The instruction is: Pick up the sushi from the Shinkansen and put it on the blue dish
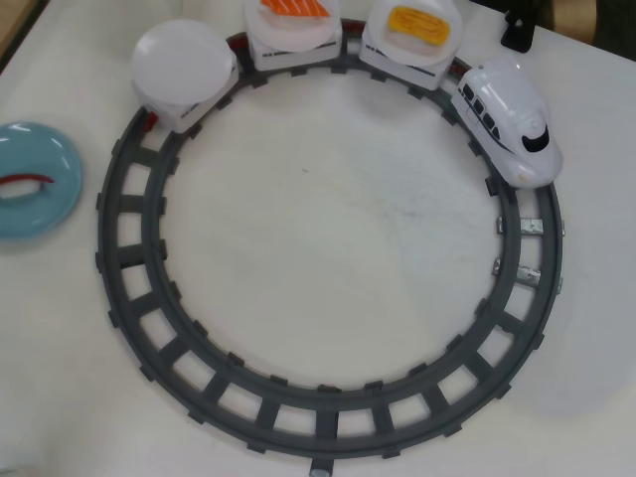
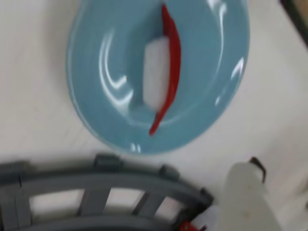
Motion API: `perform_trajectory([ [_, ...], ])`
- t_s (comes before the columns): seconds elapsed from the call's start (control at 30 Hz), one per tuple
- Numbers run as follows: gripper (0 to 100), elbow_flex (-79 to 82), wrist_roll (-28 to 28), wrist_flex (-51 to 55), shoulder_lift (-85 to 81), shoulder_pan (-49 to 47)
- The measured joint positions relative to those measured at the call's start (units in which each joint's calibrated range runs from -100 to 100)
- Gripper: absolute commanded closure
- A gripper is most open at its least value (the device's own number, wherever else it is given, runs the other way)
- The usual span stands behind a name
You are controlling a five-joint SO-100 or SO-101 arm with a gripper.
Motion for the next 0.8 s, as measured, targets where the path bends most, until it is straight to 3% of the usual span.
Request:
perform_trajectory([
  [0.17,81,26.99,0.0,-14.12,-16.2,-1.14],
  [0.3,81,44.65,0.1,-19.66,-29.19,-1.23],
  [0.8,86,85.82,4.66,-16.55,-73.64,-6.29],
])
